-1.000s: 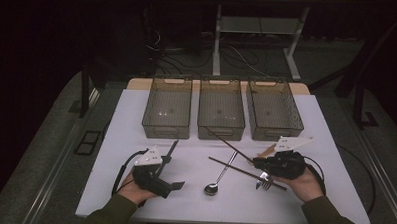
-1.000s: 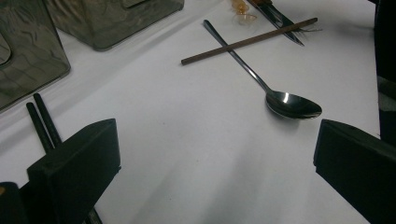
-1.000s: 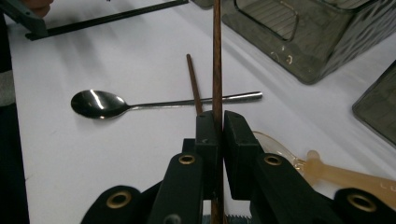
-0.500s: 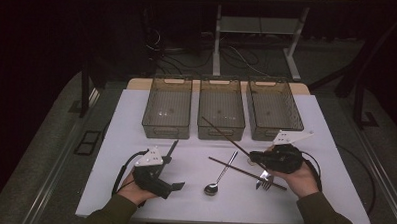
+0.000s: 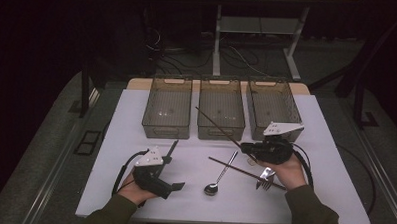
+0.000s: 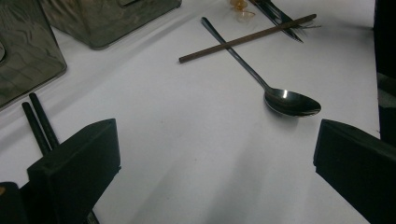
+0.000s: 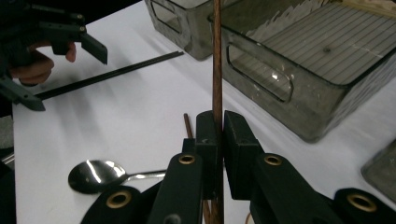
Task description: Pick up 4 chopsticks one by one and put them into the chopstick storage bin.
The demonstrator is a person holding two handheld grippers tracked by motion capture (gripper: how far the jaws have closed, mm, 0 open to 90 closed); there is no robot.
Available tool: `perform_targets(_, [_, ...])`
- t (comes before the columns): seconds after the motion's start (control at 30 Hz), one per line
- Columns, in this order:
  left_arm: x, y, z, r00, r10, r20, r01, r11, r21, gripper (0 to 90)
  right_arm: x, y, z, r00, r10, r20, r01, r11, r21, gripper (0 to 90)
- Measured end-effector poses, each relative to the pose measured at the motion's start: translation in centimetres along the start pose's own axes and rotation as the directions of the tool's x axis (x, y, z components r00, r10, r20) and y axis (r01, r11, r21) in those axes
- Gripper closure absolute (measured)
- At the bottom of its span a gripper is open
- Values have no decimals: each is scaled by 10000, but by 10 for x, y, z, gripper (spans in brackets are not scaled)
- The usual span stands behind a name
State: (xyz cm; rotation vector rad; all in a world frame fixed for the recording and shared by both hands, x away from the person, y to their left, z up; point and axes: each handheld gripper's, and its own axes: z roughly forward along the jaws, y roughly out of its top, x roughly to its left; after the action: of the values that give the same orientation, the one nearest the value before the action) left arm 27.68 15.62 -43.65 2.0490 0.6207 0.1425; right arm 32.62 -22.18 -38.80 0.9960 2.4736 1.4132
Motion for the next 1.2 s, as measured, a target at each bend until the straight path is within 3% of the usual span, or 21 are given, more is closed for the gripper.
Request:
perform_targets(0.63, [0,0,0,10000,-34,6,34,10000,-56,0,8,29,34,9997,193,175,-193,9998,-10,845])
perform_targets(0.83, [0,0,-1,10000,-84,38,84,9999,-103,0,8,45,45,9992,276,279,-280,9995,155,845])
perform_targets(1.2, [0,0,-1,9999,-70,103,72,9999,-155,0,6,80,66,9957,542,754,-543,9985,-1,845])
